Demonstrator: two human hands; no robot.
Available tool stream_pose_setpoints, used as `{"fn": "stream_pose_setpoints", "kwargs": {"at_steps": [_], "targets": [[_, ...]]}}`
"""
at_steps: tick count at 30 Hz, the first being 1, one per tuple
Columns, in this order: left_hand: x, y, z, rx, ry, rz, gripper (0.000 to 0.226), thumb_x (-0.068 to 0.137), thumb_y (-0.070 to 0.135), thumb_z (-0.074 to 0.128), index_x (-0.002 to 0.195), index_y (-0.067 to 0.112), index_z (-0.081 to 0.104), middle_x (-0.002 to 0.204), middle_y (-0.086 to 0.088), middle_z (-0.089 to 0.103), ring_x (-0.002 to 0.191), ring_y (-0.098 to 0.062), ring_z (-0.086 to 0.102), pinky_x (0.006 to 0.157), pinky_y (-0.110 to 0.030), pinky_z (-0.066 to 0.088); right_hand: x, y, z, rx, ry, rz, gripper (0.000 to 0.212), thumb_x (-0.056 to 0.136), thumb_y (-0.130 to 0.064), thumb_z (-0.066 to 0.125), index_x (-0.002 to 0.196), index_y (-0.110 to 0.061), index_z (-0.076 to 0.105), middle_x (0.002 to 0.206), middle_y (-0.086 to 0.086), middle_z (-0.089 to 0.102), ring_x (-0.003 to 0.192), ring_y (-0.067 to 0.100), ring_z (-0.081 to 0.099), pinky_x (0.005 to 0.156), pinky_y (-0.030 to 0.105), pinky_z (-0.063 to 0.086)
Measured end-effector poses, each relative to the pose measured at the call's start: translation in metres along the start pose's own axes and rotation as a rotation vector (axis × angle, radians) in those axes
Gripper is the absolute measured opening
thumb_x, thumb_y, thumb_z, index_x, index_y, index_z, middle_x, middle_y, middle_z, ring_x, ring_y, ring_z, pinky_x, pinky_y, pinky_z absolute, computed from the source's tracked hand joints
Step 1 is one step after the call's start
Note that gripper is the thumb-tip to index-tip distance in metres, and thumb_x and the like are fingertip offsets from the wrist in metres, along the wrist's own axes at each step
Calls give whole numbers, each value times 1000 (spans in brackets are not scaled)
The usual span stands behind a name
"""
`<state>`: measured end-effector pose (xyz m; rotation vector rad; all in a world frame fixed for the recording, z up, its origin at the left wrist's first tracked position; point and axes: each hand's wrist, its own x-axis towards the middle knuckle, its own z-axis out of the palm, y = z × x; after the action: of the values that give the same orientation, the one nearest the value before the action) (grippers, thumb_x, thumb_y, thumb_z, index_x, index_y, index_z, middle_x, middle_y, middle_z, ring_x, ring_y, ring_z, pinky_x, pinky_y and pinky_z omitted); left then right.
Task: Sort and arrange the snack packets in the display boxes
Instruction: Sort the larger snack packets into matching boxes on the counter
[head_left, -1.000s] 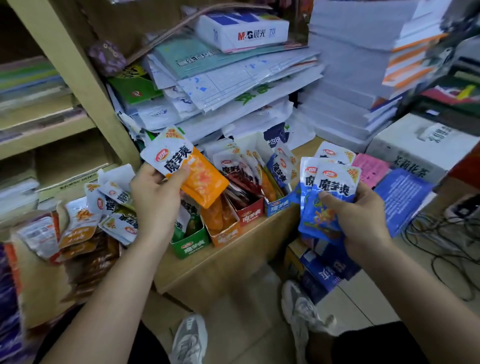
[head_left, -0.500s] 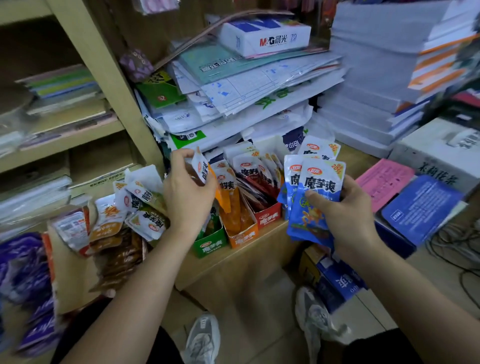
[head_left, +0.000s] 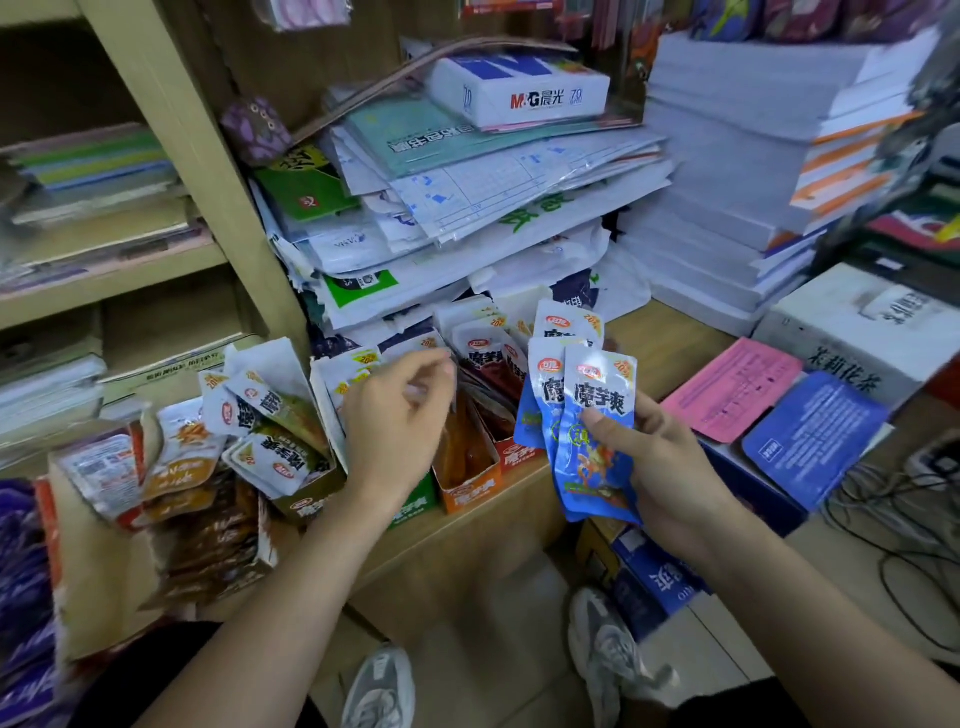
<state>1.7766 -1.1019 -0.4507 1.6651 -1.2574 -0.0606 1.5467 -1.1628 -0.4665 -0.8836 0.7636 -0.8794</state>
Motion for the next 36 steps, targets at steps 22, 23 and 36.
{"fn": "stream_pose_setpoints", "kwargs": {"at_steps": [22, 23, 36], "targets": [[-62, 4, -2, -555, -108, -501, 32, 90, 14, 76, 83, -6, 53, 78, -23, 69, 68, -28, 63, 63, -40, 48, -7, 26, 33, -37, 126, 16, 24, 98, -5, 58, 120, 2, 63, 113, 21, 72, 103, 45, 69, 88, 63, 55], [-61, 5, -5, -546, -129, -497, 20, 90, 9, 74, 91, -1, 57, 83, -17, 74, 74, -31, 70, 67, -44, 55, -6, 24, 33, -10, 107, 14, 26, 99, -6, 56, 123, 2, 61, 116, 21, 72, 107, 44, 68, 90, 63, 55], [-48, 5, -11, -239, -50, -251, 25, 91, 27, 49, 112, 24, 62, 94, 4, 72, 86, -23, 68, 77, -52, 55, -9, 26, 48, -188, -100, -63, 31, 104, -7, 50, 134, -10, 53, 123, 11, 71, 110, 33, 69, 92, 55, 57]]}}
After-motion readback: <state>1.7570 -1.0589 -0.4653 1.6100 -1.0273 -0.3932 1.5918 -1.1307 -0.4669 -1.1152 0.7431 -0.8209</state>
